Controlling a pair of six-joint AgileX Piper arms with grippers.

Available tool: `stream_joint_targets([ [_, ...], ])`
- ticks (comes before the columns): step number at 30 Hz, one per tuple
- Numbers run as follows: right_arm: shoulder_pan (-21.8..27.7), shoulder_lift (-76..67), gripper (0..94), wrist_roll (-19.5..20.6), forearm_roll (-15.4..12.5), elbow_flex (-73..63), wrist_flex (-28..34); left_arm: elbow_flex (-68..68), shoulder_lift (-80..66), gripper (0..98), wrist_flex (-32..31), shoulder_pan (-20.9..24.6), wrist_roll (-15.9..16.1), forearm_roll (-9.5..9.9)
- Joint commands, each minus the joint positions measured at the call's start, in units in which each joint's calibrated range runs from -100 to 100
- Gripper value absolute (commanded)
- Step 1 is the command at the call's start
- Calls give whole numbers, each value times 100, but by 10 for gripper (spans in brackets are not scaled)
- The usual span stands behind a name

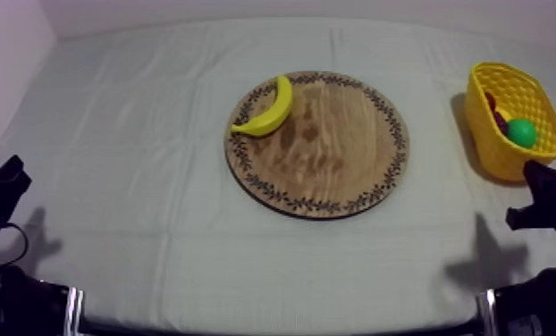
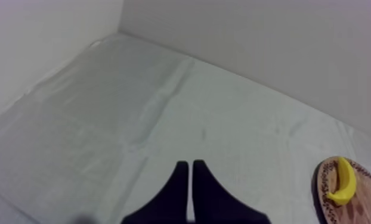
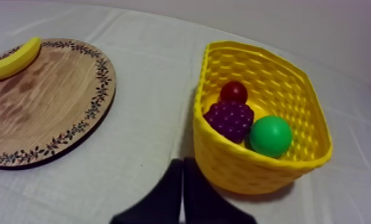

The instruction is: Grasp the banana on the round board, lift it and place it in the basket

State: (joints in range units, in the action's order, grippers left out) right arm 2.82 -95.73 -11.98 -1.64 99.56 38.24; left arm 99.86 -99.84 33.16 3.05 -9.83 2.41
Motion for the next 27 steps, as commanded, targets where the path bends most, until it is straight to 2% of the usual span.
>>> stream_joint_targets([
  [1,2,-2,4,-1,0,0,-1,3,2,1,-1,2,-1,1],
  [13,-120,2,4,-27,0,0,-1,3,2,1,-1,2,-1,1],
  [23,-1369,-2,6,19,0,0,-1,3,2,1,-1,2,-1,1],
  [27,-1728,-2,6,41,0,0,-1,3,2,1,-1,2,-1,1],
])
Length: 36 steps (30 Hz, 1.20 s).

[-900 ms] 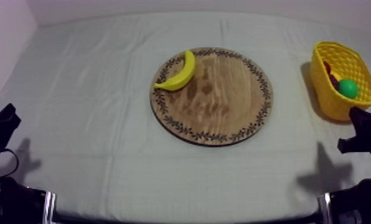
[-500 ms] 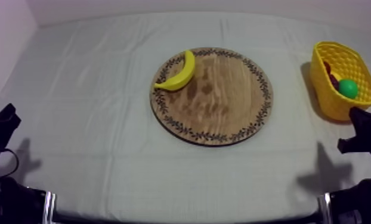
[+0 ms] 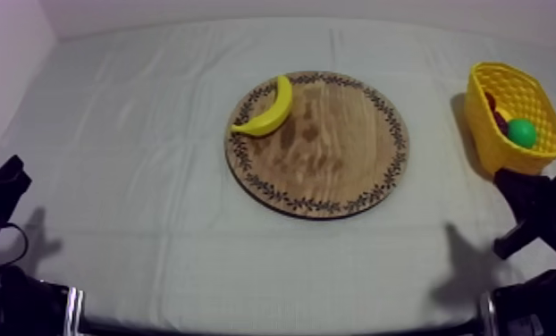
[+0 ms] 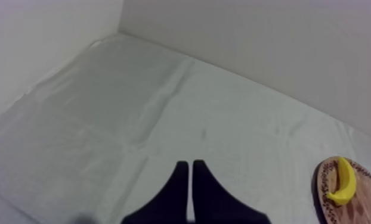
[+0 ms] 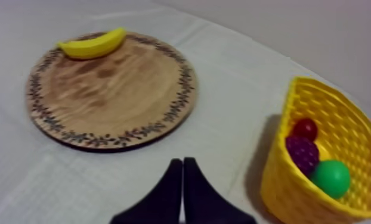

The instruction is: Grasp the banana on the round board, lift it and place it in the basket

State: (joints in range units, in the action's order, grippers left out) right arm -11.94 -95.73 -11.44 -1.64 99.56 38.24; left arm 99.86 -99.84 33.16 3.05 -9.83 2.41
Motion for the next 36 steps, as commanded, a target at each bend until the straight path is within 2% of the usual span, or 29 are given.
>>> stream_joint_targets([
  [1,-322,-2,6,-15,0,0,-1,3,2,1,-1,2,-1,1],
  [5,-527,7,6,123,-4,-26,-35,3,2,1,-1,2,-1,1],
  [8,-601,177,7,80,-20,-63,-167,3,2,1,-1,2,-1,1],
  [14,-903,1515,7,258,411,-524,-914,3,2,1,-1,2,2,1],
  [17,-985,2337,7,217,371,-1220,-865,3,2,1,-1,2,3,1],
  [20,-1078,3189,6,112,257,-2214,-407,3,2,1,-1,2,3,1],
  [24,-1181,4333,6,28,130,-3755,578,3,2,1,-1,2,4,1],
  [32,-1393,6336,6,15,213,-6185,1624,3,2,1,-1,2,4,1],
  [36,-1547,7292,6,-118,230,-7274,2293,3,2,1,-1,2,4,1],
])
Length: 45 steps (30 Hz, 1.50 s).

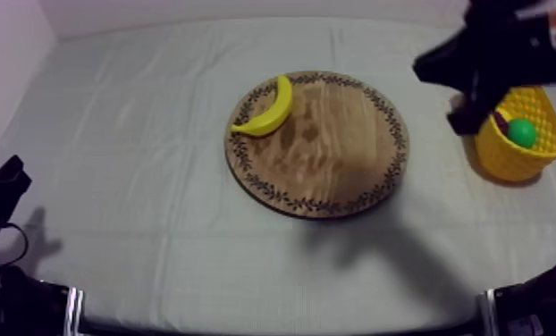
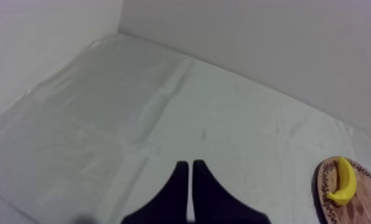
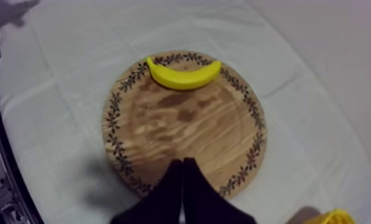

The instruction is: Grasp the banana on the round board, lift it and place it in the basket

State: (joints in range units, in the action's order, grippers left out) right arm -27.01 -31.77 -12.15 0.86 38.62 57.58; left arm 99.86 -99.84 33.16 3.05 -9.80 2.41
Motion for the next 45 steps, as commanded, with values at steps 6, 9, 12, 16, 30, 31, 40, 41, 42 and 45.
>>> stream_joint_targets([
  [6,-114,2215,7,-129,-108,-2854,1237,3,2,1,-1,2,1,1],
  [9,-139,2837,8,-136,-171,-3682,1577,3,2,1,-1,2,1,1],
  [12,-164,3447,8,-130,-235,-4486,1873,3,2,1,-1,2,1,1],
  [16,-193,4196,8,-125,-288,-5341,2121,3,2,1,-1,2,1,1],
  [30,-256,5507,23,1177,89,-6562,2556,3,2,1,-1,2,1,1],
  [31,-253,5551,23,1441,143,-6641,2547,3,2,1,-1,2,1,1],
  [40,-111,5817,27,3424,164,-7328,2860,3,2,1,-1,2,1,1],
  [41,-94,5840,27,3582,141,-7431,2914,3,2,1,-1,2,1,1],
  [42,-74,5864,28,3720,94,-7519,2979,3,2,1,-1,2,1,1],
  [45,5,5938,34,3995,-167,-7782,3262,3,2,1,-1,2,1,1],
])
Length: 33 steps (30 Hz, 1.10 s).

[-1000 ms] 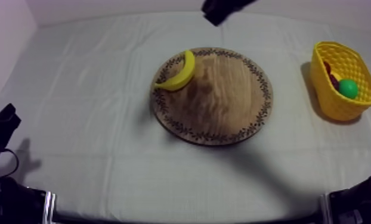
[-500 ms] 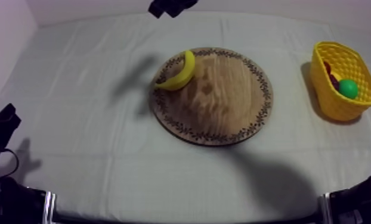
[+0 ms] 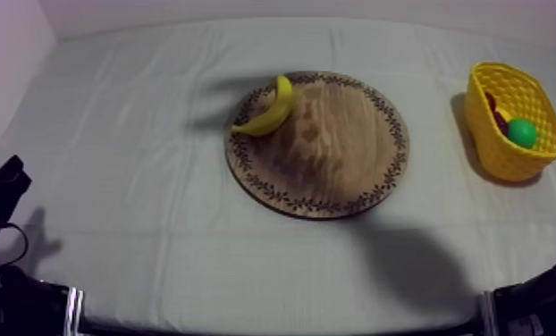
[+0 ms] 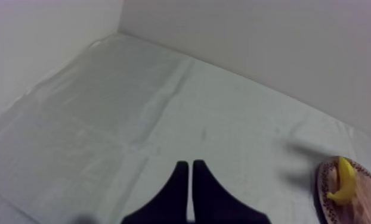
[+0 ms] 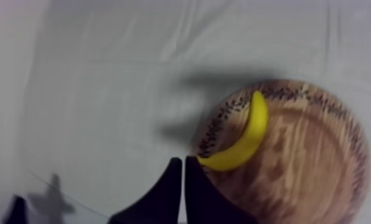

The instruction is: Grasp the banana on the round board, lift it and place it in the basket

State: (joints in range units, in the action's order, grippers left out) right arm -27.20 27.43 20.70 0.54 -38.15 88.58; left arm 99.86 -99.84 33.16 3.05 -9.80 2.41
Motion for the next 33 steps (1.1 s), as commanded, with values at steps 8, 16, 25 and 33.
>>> stream_joint_targets([
  [8,187,50,163,928,-554,-328,462,3,2,1,-1,2,1,1],
  [16,214,-7,519,993,-719,49,442,3,2,1,-1,2,1,1],
  [25,278,-35,758,965,-923,269,416,3,2,1,-1,2,1,1],
  [33,379,196,782,914,-980,783,223,3,2,1,-1,2,1,1],
])
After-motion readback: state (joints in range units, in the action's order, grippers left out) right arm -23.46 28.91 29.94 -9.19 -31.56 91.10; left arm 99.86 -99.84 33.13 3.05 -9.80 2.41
